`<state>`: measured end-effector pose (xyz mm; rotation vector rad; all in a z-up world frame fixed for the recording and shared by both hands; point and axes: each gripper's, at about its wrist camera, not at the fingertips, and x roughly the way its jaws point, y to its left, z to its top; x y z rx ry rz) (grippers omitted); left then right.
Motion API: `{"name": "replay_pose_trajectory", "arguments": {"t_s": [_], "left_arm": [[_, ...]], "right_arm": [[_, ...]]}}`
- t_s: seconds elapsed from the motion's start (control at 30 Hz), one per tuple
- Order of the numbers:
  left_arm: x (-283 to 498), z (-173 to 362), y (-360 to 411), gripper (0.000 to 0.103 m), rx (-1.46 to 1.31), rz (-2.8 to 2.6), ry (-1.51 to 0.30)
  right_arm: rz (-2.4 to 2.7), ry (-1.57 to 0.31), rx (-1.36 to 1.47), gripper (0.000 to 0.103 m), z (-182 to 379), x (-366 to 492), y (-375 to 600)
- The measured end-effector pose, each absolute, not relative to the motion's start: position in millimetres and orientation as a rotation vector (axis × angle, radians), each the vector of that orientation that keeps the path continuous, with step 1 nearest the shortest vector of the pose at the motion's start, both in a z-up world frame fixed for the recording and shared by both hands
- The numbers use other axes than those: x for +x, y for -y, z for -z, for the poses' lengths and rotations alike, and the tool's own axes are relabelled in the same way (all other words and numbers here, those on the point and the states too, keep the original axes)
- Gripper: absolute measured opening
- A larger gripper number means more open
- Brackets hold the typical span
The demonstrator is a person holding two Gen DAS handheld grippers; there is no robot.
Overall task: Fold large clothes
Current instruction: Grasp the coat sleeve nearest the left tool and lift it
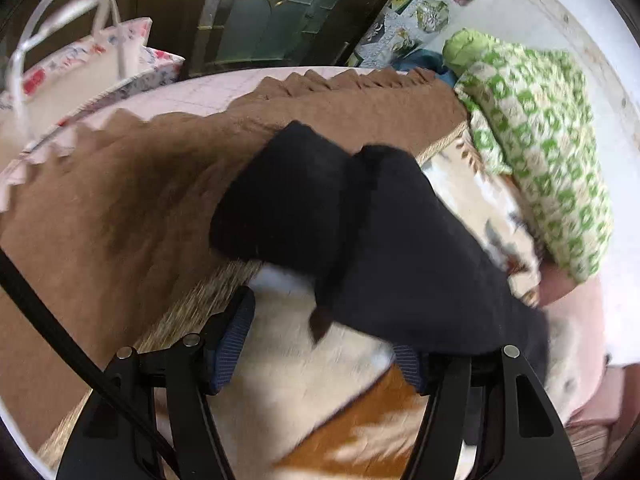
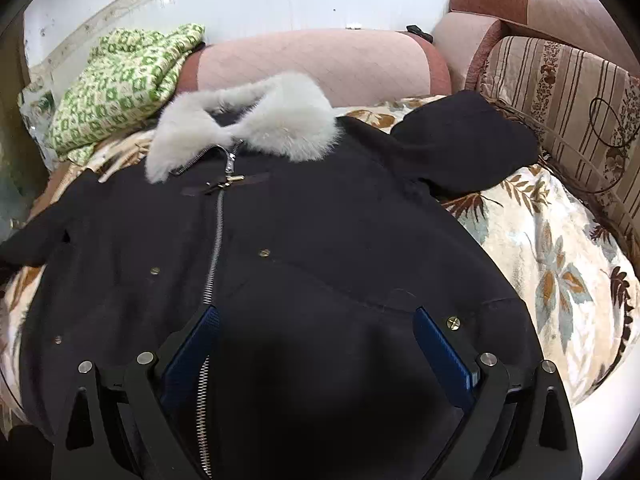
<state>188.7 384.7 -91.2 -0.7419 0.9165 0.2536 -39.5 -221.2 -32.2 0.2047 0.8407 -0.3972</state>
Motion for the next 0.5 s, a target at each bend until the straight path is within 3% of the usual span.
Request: {"name": "replay_pose_trajectory", "arguments": {"t_s": [0.33,0.5], "left_arm": [[183.5,93.6,-404.2,0.065,-0.975,-0.046,-0.804],[146.9,91.1,-426.3,0.074,-1.152,0.024,-0.664]], "right_arm": [[0.437,-0.884,0.141,0.099,37.6,-27.3,220.6],[0.429,-0.904,0.132,0.099,44.8,-21.3,217.0]]}}
